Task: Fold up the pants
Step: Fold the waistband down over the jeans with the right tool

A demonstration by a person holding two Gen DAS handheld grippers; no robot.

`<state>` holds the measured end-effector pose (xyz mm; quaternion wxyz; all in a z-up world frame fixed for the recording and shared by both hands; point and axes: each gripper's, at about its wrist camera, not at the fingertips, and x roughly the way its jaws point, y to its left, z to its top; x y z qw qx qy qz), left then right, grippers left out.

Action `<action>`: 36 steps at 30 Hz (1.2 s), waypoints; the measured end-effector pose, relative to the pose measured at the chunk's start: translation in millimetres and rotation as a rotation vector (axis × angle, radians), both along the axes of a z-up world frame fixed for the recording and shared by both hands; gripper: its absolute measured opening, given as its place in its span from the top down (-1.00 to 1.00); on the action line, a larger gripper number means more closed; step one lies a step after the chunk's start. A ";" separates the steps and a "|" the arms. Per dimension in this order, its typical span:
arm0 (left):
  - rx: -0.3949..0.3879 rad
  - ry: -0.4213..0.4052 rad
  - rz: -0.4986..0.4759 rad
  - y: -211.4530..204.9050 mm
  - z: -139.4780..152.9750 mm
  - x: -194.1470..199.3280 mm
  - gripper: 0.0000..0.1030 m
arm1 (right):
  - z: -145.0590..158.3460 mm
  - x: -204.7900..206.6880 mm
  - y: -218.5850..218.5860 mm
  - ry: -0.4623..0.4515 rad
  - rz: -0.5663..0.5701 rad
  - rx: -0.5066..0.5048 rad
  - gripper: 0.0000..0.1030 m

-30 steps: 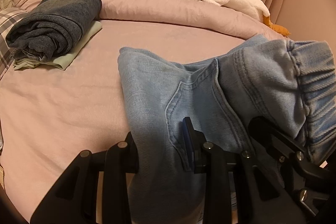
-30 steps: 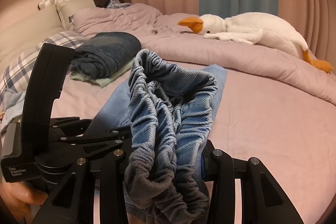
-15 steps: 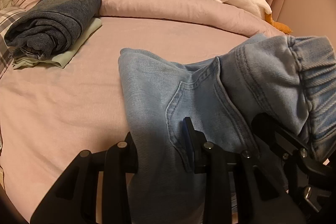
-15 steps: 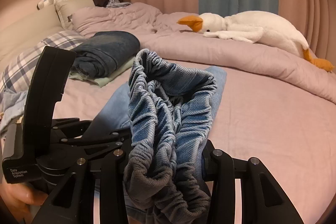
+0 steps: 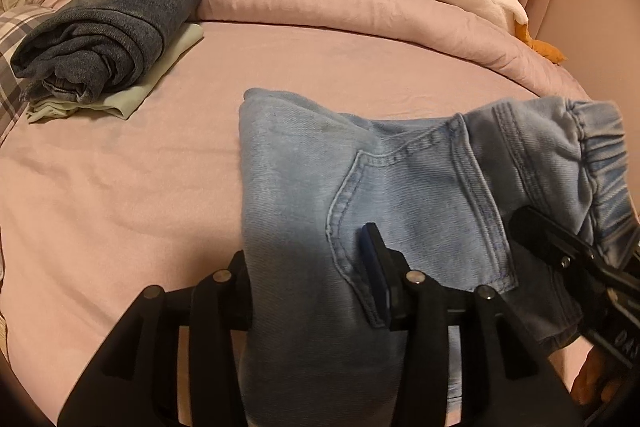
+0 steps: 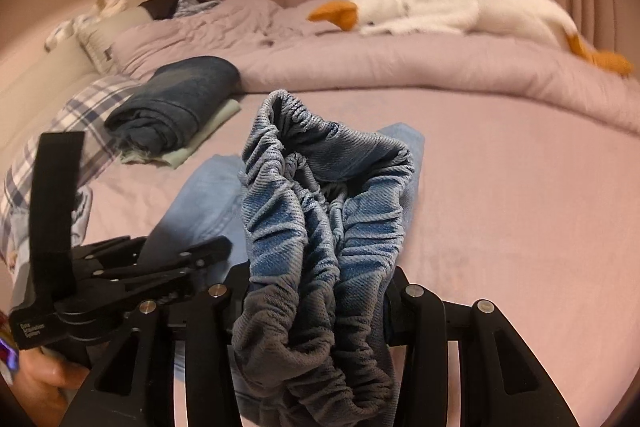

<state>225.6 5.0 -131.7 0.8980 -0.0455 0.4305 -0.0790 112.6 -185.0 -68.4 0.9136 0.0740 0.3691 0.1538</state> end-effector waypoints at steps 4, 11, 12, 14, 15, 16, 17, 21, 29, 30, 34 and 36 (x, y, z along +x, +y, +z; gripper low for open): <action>0.008 0.004 0.005 1.7 -0.6 0.2 -0.03 | -9.5 3.5 -12.8 0.061 -0.021 0.071 0.14; 0.040 0.010 0.026 5.4 -1.8 -0.9 -0.34 | -23.2 7.5 -25.1 0.149 -0.058 0.141 0.01; 0.043 0.012 0.028 6.2 -2.0 -1.1 -0.39 | -24.5 7.5 -25.8 0.157 -0.062 0.145 0.00; 0.042 0.017 0.034 9.2 -2.7 -1.9 -0.45 | -27.2 8.1 -28.1 0.176 -0.068 0.152 -0.04; 0.043 0.017 0.035 9.5 -2.7 -2.4 -0.49 | -28.1 7.8 -29.1 0.184 -0.069 0.155 -0.04; 0.048 0.016 0.036 9.9 -2.8 -3.3 -0.51 | -27.7 11.4 -30.1 0.188 -0.068 0.156 -0.05; 0.058 0.014 0.037 10.6 -2.9 -4.0 -0.55 | -27.6 11.7 -30.5 0.189 -0.067 0.155 -0.06; 0.070 0.013 0.038 12.8 -3.8 -5.4 -0.65 | -26.2 11.7 -32.2 0.189 -0.072 0.147 -0.08; 0.085 0.006 0.044 21.5 -2.5 -13.6 -0.72 | -22.8 7.9 -38.1 0.180 -0.086 0.136 -0.08; 0.096 0.003 0.052 23.5 -2.2 -14.5 -0.72 | -22.2 7.3 -38.3 0.179 -0.086 0.132 -0.08; 0.105 0.005 0.068 31.2 -1.7 -16.3 -0.72 | -18.9 4.1 -39.7 0.167 -0.088 0.116 -0.08; 0.104 0.006 0.070 33.5 -1.8 -17.8 -0.72 | -17.3 2.3 -39.9 0.160 -0.088 0.106 -0.08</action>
